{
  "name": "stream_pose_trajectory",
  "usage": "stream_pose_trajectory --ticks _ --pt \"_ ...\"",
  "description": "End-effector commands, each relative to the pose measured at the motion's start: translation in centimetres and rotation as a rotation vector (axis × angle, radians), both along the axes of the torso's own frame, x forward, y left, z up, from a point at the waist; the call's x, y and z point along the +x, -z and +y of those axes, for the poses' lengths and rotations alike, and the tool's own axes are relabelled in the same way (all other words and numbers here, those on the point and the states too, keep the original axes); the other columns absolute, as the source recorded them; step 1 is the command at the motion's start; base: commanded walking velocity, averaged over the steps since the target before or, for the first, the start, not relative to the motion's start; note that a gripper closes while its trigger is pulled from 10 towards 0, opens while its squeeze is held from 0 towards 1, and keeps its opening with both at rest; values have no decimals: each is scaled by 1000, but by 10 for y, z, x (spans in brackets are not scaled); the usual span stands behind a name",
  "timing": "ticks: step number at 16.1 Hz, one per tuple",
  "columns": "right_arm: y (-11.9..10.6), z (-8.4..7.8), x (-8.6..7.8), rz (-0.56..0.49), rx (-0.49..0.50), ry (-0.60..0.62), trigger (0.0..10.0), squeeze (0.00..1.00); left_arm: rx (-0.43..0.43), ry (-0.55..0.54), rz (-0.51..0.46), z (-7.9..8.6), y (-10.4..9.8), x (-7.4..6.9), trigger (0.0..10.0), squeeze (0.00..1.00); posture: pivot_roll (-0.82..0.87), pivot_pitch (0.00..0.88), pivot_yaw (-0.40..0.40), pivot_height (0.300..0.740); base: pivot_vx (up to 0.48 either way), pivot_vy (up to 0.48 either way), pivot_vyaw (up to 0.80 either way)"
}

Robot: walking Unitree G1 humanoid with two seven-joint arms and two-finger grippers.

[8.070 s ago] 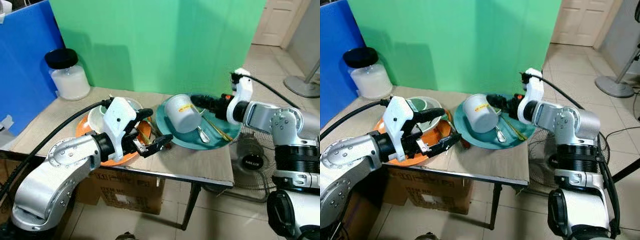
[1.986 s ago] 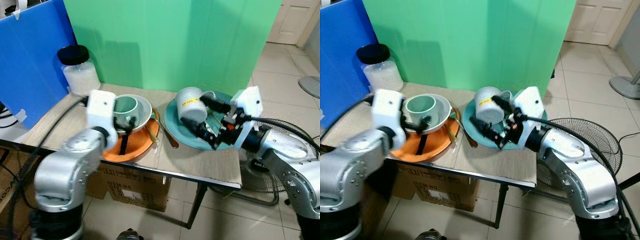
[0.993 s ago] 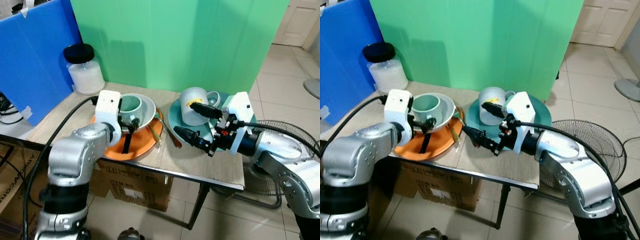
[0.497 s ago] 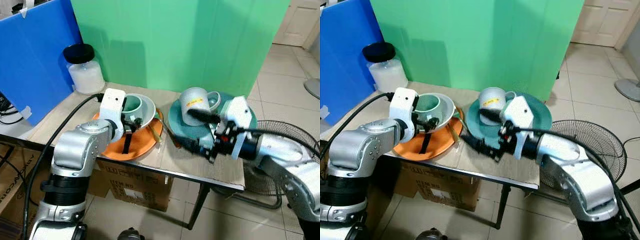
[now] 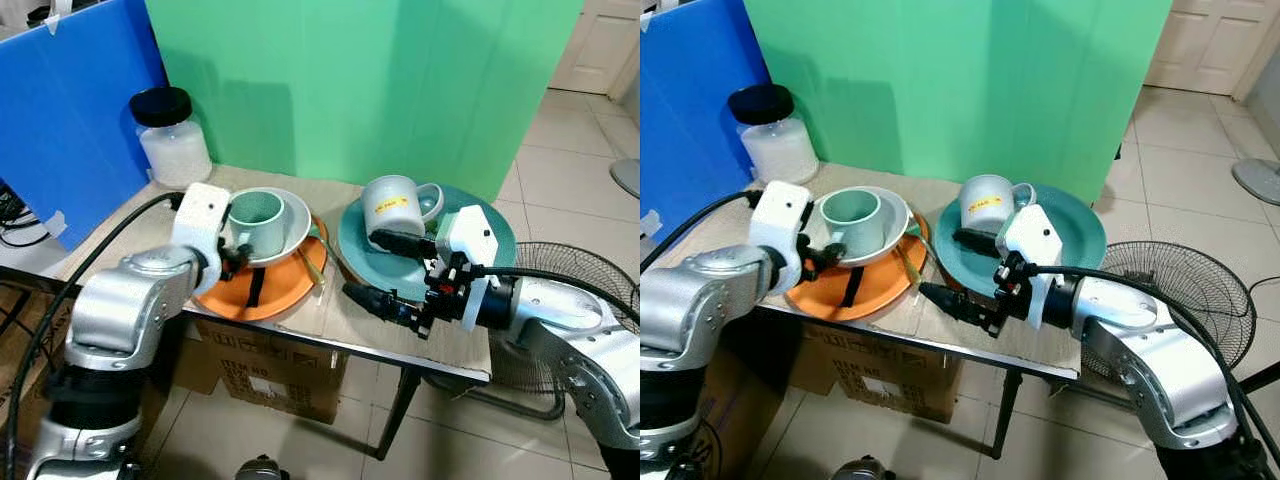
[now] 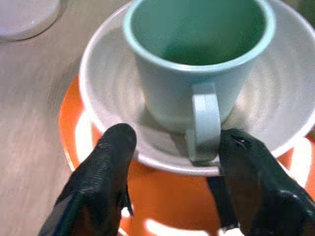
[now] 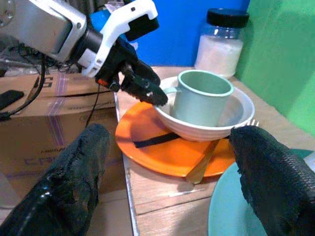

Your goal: Setting the table

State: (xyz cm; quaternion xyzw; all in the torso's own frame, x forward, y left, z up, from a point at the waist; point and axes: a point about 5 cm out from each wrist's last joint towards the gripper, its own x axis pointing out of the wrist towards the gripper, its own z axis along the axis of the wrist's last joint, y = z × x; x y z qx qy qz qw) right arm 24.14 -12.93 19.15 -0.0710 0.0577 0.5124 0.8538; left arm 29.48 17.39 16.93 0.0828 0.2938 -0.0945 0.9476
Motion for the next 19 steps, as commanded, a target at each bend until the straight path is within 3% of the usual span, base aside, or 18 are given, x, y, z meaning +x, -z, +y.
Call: stream_pose_trajectory --ticks 1,4,5,7,12,13,14,15,16,19 --pt "-3 2 -4 -2 4 -33 10000 0 0 -9 -7 5 -5 -3 0 0 185 0 29 740 0 0 0" --pt "-3 2 -4 1 2 -39 10000 0 -12 4 -30 8 -5 -1 0 0 183 0 30 740 0 0 0" --pt "-3 2 -5 1 3 -40 10000 0 -32 42 -72 2 -11 1 0 0 183 0 30 740 0 0 0" --pt "-4 1 -5 0 4 -39 10000 0 -53 80 -69 -7 -14 0 0 0 179 0 34 740 0 0 0" --pt "-4 -2 -7 -1 5 -24 10000 0 -35 173 -98 -27 -16 1 0 0 166 0 45 740 0 0 0" --pt "-4 -3 -7 -2 7 -19 10000 0 3 195 -99 -31 -15 1 0 0 165 0 42 740 0 0 0" --pt "-4 -4 -7 0 10 -17 10000 0 24 190 -99 -32 -14 1 824 0 163 0 43 740 0 0 0" --pt "-3 -4 -7 3 11 -17 10000 0 62 173 -101 -32 -12 2 10000 0 163 0 43 740 0 0 0" --pt "-3 -5 -9 11 14 -26 10000 0 44 128 -100 -32 -11 4 10000 1000 160 0 44 740 0 0 0" --pt "-2 -5 -10 15 14 -34 10000 0 20 98 -100 -32 -12 6 10000 1000 160 0 44 740 0 0 0"
